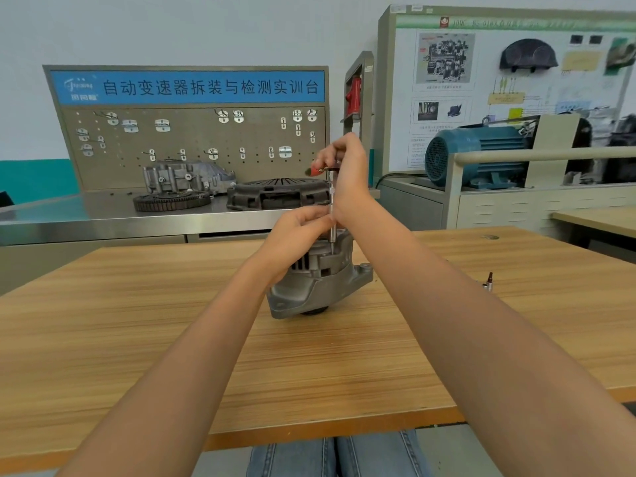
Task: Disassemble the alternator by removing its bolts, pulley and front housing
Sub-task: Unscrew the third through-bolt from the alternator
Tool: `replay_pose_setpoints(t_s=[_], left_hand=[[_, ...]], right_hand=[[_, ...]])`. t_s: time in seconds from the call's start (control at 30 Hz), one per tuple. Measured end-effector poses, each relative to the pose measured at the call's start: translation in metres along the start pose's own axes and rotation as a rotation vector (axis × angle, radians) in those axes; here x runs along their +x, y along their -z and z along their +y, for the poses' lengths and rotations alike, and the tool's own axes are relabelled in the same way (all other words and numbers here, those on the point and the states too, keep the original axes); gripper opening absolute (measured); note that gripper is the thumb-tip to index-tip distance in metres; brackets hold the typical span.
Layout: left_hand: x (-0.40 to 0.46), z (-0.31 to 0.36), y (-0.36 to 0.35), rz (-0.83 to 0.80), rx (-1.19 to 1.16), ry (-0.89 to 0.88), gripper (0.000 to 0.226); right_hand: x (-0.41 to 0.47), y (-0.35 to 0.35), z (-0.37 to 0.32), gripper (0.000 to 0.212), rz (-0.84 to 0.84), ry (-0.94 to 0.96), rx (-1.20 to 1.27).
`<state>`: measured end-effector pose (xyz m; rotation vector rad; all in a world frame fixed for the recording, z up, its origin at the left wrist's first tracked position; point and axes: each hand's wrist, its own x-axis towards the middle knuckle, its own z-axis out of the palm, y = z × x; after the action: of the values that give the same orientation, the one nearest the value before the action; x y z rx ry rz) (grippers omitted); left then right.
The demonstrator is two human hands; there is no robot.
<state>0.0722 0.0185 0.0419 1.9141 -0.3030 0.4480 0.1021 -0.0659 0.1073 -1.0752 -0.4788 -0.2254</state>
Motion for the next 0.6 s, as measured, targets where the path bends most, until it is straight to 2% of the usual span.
replay_pose_setpoints(t_s=[0.13, 0.23, 0.3, 0.37, 0.4, 0.47, 0.53, 0.6], left_hand=[[0.001, 0.002, 0.003, -0.002, -0.012, 0.019, 0.027], [-0.001, 0.002, 0.001, 0.029, -0.037, -0.011, 0.012], [-0.003, 0.001, 0.001, 0.069, -0.035, -0.024, 0.022], [-0.002, 0.000, 0.000, 0.123, 0.006, -0.002, 0.029], [-0.002, -0.001, 0.000, 0.148, 0.024, 0.014, 0.031], [-0.001, 0.000, -0.002, 0.181, 0.037, 0.030, 0.033], [-0.001, 0.001, -0.003, 0.183, 0.031, 0.028, 0.033], [-0.002, 0.003, -0.004, 0.175, 0.013, -0.006, 0.031]], right_hand=[[0.000, -0.002, 0.003, 0.038, 0.053, 0.039, -0.119], [-0.005, -0.004, 0.010, 0.039, 0.058, 0.238, -0.316], [-0.009, -0.004, 0.017, 0.037, 0.065, 0.474, -0.620], [-0.012, -0.001, 0.024, 0.021, 0.186, 0.685, -1.100], [-0.013, 0.001, 0.026, 0.018, 0.251, 0.727, -1.305], [-0.012, 0.001, 0.028, 0.026, 0.276, 0.707, -1.525], [-0.009, 0.000, 0.026, 0.026, 0.230, 0.658, -1.541], [-0.007, -0.001, 0.021, 0.019, 0.161, 0.628, -1.304]])
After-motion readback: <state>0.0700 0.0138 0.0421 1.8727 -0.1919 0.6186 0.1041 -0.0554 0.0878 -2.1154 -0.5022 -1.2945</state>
